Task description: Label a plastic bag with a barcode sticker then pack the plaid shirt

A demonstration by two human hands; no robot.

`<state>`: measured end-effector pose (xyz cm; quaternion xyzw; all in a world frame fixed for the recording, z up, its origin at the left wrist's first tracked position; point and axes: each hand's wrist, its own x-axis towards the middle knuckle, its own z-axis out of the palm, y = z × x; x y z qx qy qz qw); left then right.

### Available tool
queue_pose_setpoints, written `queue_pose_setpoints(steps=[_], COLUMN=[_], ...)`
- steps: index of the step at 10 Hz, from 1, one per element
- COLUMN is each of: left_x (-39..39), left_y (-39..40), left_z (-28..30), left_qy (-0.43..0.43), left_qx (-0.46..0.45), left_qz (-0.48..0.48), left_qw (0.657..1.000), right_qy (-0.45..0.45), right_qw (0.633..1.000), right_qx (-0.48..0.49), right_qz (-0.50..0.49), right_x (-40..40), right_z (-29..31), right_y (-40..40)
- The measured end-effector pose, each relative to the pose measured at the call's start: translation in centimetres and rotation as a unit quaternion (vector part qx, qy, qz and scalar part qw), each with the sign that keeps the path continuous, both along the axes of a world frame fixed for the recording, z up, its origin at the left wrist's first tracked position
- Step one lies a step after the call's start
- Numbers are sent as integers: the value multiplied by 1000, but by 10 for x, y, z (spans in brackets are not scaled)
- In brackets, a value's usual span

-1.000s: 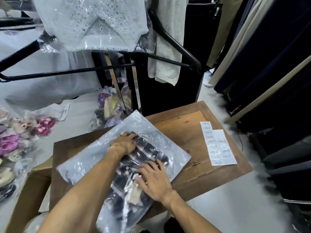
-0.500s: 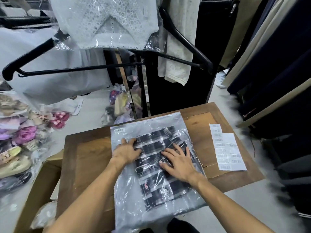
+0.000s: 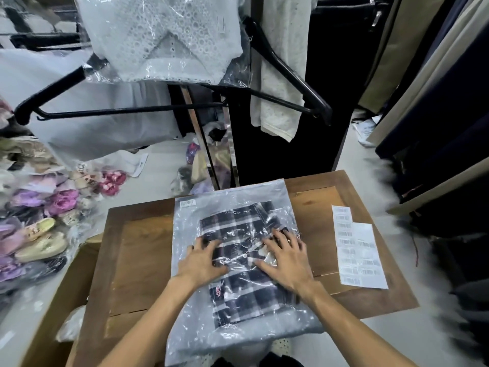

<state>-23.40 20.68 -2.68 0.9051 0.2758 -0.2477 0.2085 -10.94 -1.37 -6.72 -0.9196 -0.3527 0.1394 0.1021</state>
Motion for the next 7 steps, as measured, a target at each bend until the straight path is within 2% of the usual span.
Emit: queue_pose_setpoints(steps=[2, 4, 6, 7], left_x=[5, 9, 25, 46], left_y=[7, 15, 36, 36], left_z=[-1, 8, 31, 47], left_qy=[-31, -9, 51, -5], left_qx=[-27, -49, -69, -86], left_qz=[51, 46, 17, 30], left_qw=[998, 998, 996, 996], right_qy=[18, -8, 59, 193], right_qw=[999, 999, 996, 976], right_qx=[-28, -43, -68, 58], right_qz=[6, 16, 7, -88], right_x=[9, 13, 34, 41], right_z=[7, 14, 46, 72], right_y=[11, 11, 31, 51])
